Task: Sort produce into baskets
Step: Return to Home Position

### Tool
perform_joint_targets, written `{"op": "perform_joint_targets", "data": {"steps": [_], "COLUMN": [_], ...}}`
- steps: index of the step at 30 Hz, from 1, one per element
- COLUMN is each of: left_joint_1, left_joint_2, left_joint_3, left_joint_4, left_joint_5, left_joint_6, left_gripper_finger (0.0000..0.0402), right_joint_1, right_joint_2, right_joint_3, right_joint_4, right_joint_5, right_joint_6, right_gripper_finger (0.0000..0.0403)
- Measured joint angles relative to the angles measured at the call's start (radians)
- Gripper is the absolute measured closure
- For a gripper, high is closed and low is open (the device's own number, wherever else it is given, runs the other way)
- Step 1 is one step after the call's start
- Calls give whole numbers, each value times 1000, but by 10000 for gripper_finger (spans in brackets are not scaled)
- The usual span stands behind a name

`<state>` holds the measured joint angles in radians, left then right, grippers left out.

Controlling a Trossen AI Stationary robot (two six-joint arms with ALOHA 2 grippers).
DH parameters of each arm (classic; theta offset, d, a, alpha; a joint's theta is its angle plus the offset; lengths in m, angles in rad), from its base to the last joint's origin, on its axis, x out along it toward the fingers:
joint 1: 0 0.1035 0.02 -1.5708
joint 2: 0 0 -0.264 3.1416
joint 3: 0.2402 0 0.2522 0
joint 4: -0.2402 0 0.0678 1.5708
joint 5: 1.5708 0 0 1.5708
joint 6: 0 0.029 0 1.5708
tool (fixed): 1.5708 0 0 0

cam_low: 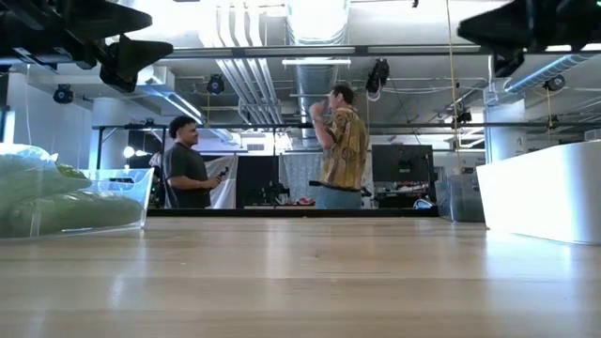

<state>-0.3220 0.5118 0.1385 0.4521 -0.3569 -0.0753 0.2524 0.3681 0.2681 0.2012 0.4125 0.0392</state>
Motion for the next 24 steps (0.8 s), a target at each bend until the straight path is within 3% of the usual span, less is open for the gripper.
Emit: {"op": "perform_joint_targets", "data": {"steps": [4,9,16,24], "left_joint_1": [0,0,3,12], "left_joint_2": [-55,-151,-302,-428], "left_joint_3": [-6,-19,-95,-128], "left_joint_4": [-48,-164,-154,-218], "left_joint_5": [-27,-54,-27,-27], "left_joint_6": [15,15,21,-18], "left_gripper_finger": [178,195,211,228], "right_joint_1": [60,105,105,103], "right_joint_2": [-86,-180,-367,-358], "right_joint_3": [-70,-128,-127,-208], "right_joint_4": [6,-18,-174,-85], "right_joint_5": [55,52,0,6], "right_joint_6": [-36,-21,5,-20], "right_gripper_finger": [389,391,390,390]}}
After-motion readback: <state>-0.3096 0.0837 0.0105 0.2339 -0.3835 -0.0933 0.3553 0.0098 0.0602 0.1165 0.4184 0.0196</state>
